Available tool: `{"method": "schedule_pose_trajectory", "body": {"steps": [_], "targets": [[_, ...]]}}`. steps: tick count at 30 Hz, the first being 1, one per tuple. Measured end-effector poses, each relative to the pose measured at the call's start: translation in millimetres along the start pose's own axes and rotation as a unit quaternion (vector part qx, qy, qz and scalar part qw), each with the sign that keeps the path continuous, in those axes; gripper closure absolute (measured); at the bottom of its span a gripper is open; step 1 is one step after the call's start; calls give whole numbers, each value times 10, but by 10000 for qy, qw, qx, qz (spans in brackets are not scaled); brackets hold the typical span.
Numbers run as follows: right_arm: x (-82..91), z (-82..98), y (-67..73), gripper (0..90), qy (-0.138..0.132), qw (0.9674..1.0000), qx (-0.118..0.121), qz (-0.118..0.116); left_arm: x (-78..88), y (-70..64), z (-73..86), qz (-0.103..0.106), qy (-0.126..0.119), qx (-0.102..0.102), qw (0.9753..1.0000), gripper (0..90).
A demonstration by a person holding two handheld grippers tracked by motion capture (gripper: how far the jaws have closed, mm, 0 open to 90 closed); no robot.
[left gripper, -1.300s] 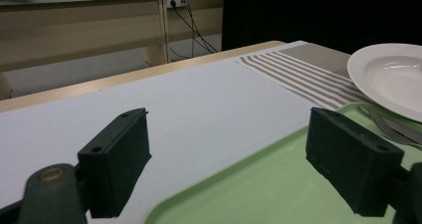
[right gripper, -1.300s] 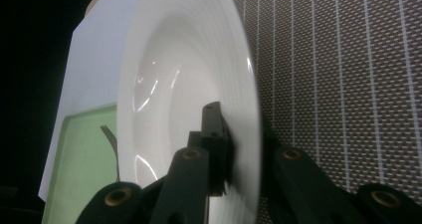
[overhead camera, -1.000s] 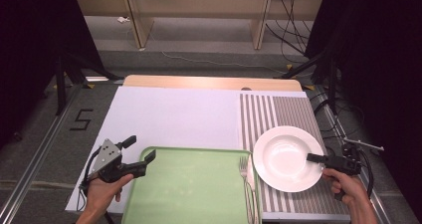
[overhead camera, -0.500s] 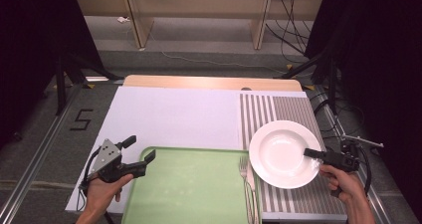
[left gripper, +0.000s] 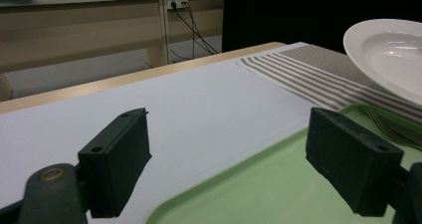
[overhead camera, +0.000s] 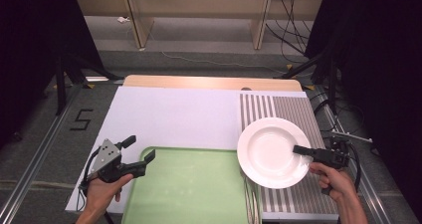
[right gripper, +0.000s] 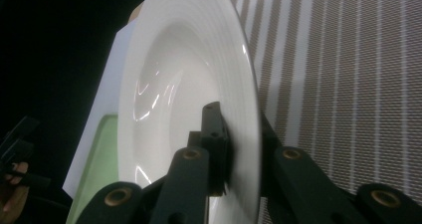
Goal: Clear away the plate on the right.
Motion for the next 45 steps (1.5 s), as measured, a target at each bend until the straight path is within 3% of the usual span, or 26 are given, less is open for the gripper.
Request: {"method": "schedule_pose_trajectory", "body": {"steps": [11, 21, 26, 30, 33, 35, 45], "targets": [[-292, 75, 247, 830, 351, 9989, 167, -248, -2, 5, 3, -11, 8, -4, 10000, 170], [-619, 193, 516, 830, 756, 9952, 454, -417, -1, 4, 2, -10, 3, -8, 10000, 170], [-812, 282, 626, 830, 1105, 9908, 571, -536, -1, -6, 2, 4, 4, -7, 10000, 170], [-980, 360, 691, 830, 1381, 9868, 682, -505, -2, -3, 4, 11, 14, -2, 10000, 170], [-1093, 415, 755, 830, 1553, 9839, 671, -581, -1, -8, 3, 24, 12, -20, 10000, 170], [-1126, 444, 808, 830, 1740, 9818, 486, -585, -1, -7, 3, 23, 16, -11, 10000, 170], [-1368, 553, 913, 830, 2079, 9743, 618, -603, 1, -10, 1, 30, 3, -7, 10000, 170]]}}
Point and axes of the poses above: each handheld gripper's, and its own axes: x roughly backward along the jaws, z roughly out of its underside, y roughly to its left, the point moved 4 cm from there along -x, roughly forward along the jaws, and after that the axes turned 9 degrees about -z, right-handed, at the moved point
